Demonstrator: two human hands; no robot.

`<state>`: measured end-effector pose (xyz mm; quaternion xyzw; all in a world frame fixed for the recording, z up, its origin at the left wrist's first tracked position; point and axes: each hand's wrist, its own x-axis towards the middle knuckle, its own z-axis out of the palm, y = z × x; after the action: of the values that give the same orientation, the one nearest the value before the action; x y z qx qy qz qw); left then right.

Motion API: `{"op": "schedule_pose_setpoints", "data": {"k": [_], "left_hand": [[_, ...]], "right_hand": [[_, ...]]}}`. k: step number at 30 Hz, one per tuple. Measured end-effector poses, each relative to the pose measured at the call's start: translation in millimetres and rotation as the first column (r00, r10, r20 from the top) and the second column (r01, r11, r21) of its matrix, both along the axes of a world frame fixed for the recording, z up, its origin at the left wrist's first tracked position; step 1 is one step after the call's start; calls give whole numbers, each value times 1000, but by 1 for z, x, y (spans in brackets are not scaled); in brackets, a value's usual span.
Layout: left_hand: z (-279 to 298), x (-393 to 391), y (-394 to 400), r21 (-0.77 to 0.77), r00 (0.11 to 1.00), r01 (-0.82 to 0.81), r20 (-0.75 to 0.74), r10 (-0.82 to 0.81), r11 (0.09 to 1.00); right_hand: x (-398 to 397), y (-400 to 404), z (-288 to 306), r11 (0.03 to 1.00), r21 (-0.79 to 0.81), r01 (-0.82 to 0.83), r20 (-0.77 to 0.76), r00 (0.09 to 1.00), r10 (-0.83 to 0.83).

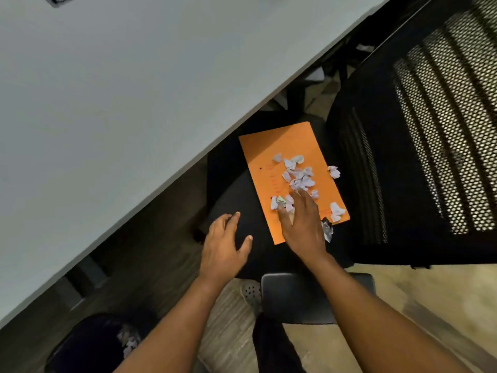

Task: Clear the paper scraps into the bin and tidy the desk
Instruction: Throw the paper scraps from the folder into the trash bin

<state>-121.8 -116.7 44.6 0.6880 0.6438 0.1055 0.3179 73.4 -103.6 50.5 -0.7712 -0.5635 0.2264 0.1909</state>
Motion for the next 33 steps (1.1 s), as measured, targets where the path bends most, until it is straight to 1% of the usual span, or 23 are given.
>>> {"op": "schedule_pose_setpoints", "data": {"k": [3, 6, 9, 11, 13, 16, 18, 20, 24, 26, 28, 30, 31, 33], "left_hand": [[-16, 23, 19, 3, 996, 85, -40, -85, 996], [-34, 46, 36, 36, 971, 212, -119, -207, 977], [-45, 72, 49, 87, 930, 330, -200, -307, 940], [-52, 91, 57, 99, 902, 394, -230, -364, 914], [-60, 109, 65, 107, 874, 454, -249, -418, 885], [-75, 127, 72, 119, 817, 553, -270, -509, 824], [-85, 133, 74, 118, 778, 603, -305, -549, 789], [-92, 136, 75, 137, 760, 624, -338, -556, 769], [-103, 130, 75, 261, 778, 615, -356, -518, 744], [-108, 126, 77, 316, 796, 597, -351, -493, 738], [-112, 124, 82, 343, 802, 590, -352, -482, 731], [-115, 124, 88, 363, 800, 594, -364, -477, 718], [-115, 124, 90, 376, 798, 597, -370, -476, 709], [-115, 126, 95, 399, 796, 601, -374, -475, 693]], "right_hand": [[51, -4, -27, 980, -166, 115, 79, 992, -103], [92, -10, -50, 911, -360, 203, 132, 977, -165], [113, -15, -68, 863, -477, 165, 117, 985, -124], [117, -13, -80, 858, -496, 133, 118, 989, -85], [116, -9, -90, 880, -466, 95, 139, 990, -33], [116, -7, -103, 927, -375, 10, 157, 986, 53], [118, -6, -108, 946, -324, -2, 172, 983, 61], [120, -2, -111, 955, -298, -7, 185, 980, 65], [120, 11, -118, 980, -189, -65, 194, 976, 102], [115, 17, -122, 993, -110, -49, 149, 987, 65], [107, 25, -122, 1000, -15, 4, 70, 998, -3], [97, 30, -121, 998, 65, 7, 23, 1000, -8], [93, 33, -121, 996, 91, -14, 36, 999, 10], [88, 38, -123, 993, 106, -59, 107, 993, 48]]}}
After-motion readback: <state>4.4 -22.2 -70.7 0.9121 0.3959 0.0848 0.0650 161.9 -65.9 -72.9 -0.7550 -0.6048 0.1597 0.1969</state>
